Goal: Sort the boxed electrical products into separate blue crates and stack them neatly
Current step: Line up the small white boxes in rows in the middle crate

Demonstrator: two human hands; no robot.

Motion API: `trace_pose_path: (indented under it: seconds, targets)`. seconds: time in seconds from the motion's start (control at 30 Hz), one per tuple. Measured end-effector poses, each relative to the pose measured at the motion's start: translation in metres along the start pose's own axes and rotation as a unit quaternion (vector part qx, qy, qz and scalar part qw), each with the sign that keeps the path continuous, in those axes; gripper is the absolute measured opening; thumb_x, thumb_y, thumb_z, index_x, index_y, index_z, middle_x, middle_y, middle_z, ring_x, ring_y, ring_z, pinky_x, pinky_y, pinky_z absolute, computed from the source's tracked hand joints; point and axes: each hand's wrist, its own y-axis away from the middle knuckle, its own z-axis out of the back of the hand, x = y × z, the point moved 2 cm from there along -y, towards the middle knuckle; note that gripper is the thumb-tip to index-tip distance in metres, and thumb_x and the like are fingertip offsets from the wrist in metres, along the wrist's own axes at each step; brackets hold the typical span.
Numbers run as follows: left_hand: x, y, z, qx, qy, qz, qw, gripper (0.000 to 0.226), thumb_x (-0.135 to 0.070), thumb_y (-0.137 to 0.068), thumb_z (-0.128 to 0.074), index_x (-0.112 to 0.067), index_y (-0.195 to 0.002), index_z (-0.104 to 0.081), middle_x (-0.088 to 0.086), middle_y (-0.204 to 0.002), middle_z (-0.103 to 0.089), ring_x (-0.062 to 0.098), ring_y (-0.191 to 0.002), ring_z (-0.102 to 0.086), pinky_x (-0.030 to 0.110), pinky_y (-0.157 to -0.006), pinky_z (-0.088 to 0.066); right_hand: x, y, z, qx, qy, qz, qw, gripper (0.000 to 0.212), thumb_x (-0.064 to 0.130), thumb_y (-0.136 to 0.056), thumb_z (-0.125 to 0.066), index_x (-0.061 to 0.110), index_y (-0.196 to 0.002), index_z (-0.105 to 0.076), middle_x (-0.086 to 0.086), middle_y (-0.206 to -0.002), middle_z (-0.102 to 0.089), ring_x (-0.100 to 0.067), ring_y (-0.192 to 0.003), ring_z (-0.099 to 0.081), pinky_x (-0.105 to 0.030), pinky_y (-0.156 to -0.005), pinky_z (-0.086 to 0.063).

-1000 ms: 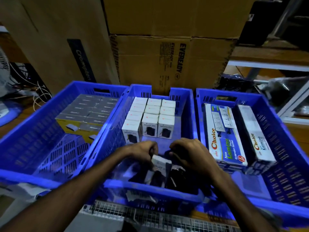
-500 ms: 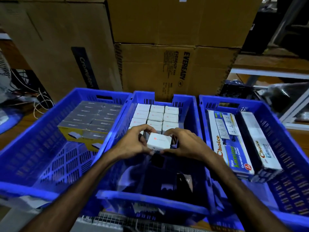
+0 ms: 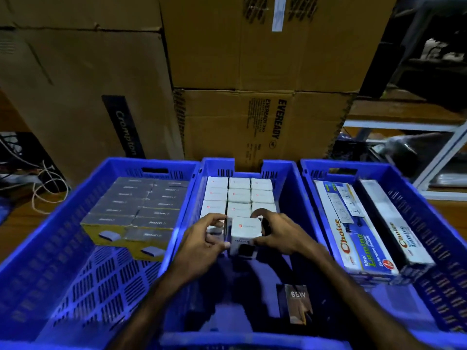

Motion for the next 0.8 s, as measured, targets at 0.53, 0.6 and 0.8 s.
trace_pose_path:
  seconds: [0.53,0.6,0.8]
  targets:
    - [0.019,-0.009,0.007,0.125,-0.131,-0.032,0.983,0.068,-0.01,-0.089,-0.07,-0.047,-0.141,-0.046,-0.005,-0.127,-0.058,0.005,-0.08,-0.061,0.031,-0.094,-0.053,0.009,-0.012,-0.044,-0.059,0.003,-0.084,0.995,0.049,0.037,-0.084,-0.069,0.032,-0.123,-0.04,-0.006,-0.114,-0.064,-0.032,-0.1,-0.061,-0.045,-0.083,-0.054]
    - [0.019,-0.01,0.006,0.15,-0.137,-0.028,0.979,0.065,-0.015,-0.09,-0.072,-0.045,-0.142,-0.046,-0.005,-0.128,-0.058,0.004,-0.078,-0.062,0.031,-0.094,-0.053,0.004,-0.01,-0.04,-0.037,-0.001,-0.08,0.996,0.049,0.038,-0.081,-0.066,0.036,-0.122,-0.039,-0.006,-0.118,-0.066,-0.032,-0.104,-0.063,-0.047,-0.086,-0.055]
    - [0.018,-0.009,-0.004,0.205,-0.158,-0.022,0.966,0.062,-0.035,-0.087,-0.073,-0.046,-0.14,-0.044,-0.009,-0.13,-0.06,0.005,-0.081,-0.063,0.033,-0.09,-0.053,-0.011,0.025,-0.02,0.012,0.0,-0.041,0.999,0.053,0.055,-0.079,-0.064,0.045,-0.128,-0.048,0.019,-0.121,-0.069,-0.005,-0.107,-0.069,-0.042,-0.091,-0.058]
